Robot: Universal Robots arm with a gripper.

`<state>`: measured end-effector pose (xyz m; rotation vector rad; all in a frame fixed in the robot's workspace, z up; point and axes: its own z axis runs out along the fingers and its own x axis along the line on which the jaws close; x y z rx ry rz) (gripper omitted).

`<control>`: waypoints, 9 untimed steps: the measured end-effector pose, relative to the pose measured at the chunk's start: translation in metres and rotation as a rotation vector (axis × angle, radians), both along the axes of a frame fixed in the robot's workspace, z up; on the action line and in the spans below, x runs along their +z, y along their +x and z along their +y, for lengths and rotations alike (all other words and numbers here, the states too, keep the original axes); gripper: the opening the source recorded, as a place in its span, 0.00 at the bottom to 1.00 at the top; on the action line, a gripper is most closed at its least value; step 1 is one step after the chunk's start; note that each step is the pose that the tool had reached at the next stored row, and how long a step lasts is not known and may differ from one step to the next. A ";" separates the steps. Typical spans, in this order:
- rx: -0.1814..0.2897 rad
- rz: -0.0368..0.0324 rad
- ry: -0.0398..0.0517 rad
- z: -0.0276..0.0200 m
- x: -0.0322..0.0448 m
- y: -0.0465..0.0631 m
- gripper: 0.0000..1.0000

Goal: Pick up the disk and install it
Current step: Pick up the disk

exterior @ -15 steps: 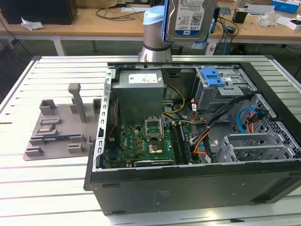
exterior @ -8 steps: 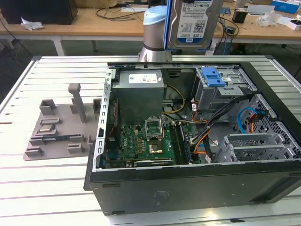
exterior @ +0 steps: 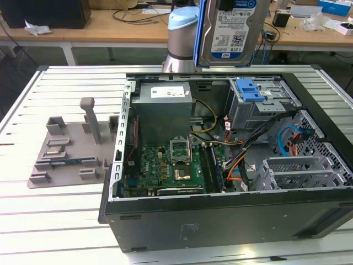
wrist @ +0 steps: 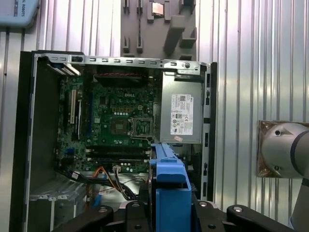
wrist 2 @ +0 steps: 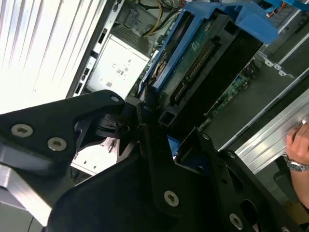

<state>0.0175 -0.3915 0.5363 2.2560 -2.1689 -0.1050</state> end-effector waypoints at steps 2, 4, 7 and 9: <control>0.000 0.0000 0.0000 -0.0064 -0.0008 0.001 0.37; 0.000 0.0000 -0.0001 -0.0102 -0.0013 0.002 0.37; 0.000 0.0000 0.0000 -0.0155 -0.0021 0.003 0.37; 0.000 0.0000 0.0000 -0.0186 -0.0026 0.004 0.37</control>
